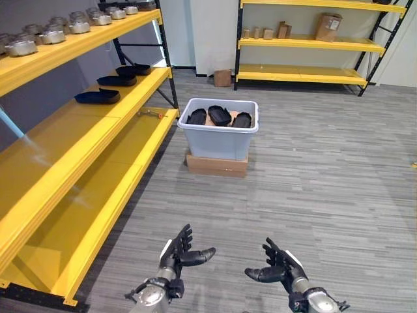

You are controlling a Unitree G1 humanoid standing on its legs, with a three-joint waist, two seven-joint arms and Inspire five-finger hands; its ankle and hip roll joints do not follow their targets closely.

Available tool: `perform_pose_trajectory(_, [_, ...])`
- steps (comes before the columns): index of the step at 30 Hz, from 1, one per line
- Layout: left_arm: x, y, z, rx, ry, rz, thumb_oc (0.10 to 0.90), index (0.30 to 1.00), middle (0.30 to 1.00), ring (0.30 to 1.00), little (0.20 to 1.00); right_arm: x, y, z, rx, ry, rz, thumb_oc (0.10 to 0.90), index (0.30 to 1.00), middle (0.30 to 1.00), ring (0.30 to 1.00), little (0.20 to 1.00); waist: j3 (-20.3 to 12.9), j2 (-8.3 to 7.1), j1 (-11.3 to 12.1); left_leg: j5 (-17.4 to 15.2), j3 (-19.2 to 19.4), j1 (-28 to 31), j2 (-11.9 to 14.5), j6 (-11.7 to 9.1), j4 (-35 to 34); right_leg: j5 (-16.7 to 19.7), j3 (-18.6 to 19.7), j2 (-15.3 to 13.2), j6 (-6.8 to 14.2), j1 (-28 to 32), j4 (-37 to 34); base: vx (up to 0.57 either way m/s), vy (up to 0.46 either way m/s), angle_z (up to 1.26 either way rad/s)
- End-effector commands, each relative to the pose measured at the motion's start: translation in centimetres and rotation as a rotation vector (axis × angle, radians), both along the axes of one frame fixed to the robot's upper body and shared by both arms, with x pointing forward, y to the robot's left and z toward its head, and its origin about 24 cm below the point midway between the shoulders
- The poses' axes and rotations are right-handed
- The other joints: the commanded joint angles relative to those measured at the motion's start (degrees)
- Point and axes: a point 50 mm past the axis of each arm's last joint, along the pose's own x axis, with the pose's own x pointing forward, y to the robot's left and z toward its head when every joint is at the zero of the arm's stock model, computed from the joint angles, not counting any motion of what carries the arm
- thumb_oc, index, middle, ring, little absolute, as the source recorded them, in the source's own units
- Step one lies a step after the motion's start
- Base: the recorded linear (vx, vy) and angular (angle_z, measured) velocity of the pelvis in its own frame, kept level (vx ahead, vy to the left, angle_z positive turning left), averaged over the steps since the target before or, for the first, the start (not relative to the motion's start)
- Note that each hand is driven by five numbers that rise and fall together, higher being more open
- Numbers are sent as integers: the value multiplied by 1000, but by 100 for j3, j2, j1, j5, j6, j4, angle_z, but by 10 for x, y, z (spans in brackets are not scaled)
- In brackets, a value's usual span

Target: Move parts from the plastic box to the shelf.

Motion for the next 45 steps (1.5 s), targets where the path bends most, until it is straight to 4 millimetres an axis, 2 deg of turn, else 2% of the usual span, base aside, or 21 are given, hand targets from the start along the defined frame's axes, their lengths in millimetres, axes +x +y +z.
perform_pose_trajectory(1, [35,-2,37,-82,-232,27,900,1000,1000,1000,1000,35,10,34,63,-226,10,900,1000,1000,1000,1000,-173,-153,58,82,-380,-140,444,-386,-47,-73,232,-352,417,-122,235,0,0,0])
perform_pose_trajectory(35, [35,2,36,-64,-232,42,900,1000,1000,1000,1000,39,12,35,67,-233,20,900,1000,1000,1000,1000,-157,-197,113,-21,-303,-30,365,-320,-47,-62,269,-457,473,-61,191,0,2,0])
perform_pose_trajectory(41, [43,5,44,-62,-270,61,900,1000,1000,1000,1000,50,15,40,66,-259,30,900,1000,1000,1000,1000,-13,-245,179,-213,-313,-305,234,-204,416,-90,357,-553,519,-294,534,-51,53,-4])
perform_pose_trajectory(45, [49,9,53,-60,-316,78,900,1000,1000,1000,1000,60,23,45,79,-286,48,900,1000,1000,1000,1000,138,-197,235,-399,-427,-529,-5,22,733,-236,474,-695,627,-696,1228,-34,161,-14])
